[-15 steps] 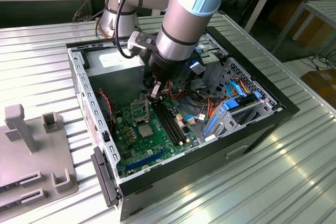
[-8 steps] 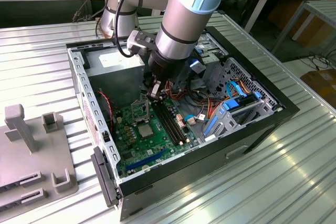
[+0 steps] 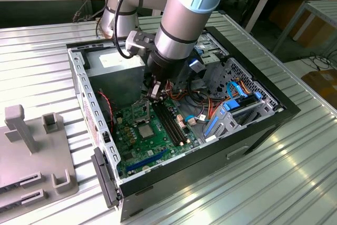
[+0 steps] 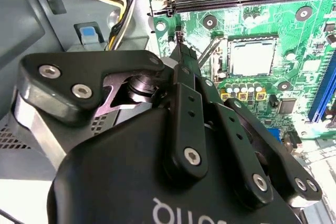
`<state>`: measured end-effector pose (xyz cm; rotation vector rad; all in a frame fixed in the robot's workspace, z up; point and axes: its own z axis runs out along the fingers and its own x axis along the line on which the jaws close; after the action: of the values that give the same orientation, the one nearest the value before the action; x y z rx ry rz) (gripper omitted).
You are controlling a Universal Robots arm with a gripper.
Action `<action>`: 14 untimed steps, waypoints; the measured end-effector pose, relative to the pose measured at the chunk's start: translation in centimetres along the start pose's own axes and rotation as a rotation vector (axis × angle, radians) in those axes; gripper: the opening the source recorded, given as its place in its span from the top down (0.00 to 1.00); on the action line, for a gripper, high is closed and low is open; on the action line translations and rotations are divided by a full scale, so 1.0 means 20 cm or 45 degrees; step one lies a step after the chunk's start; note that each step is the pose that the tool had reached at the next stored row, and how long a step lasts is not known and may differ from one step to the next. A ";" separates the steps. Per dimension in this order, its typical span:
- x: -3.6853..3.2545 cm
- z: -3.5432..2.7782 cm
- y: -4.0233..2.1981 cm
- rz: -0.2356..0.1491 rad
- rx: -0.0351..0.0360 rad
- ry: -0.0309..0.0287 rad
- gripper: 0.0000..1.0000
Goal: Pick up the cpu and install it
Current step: 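Close the cpu cover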
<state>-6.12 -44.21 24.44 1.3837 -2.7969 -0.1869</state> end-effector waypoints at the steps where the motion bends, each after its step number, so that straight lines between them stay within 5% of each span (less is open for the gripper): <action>1: 0.001 -0.001 0.001 -0.009 0.0000 0.0007 0.89; 3: 0.001 -0.002 0.002 -0.026 -0.0002 0.0024 0.89; 5: 0.002 -0.012 0.005 -0.119 0.0019 0.0086 0.89; 6: 0.003 -0.019 0.007 -0.180 0.0069 0.0102 0.89; 7: 0.026 -0.017 0.037 -0.222 0.0264 0.0013 0.89; 8: 0.031 -0.017 0.042 -0.233 0.0456 -0.0100 0.89; 14: 0.035 -0.017 0.042 -0.251 0.0512 -0.0126 0.89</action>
<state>-7.19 -44.28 24.84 1.6721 -2.6829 -0.1408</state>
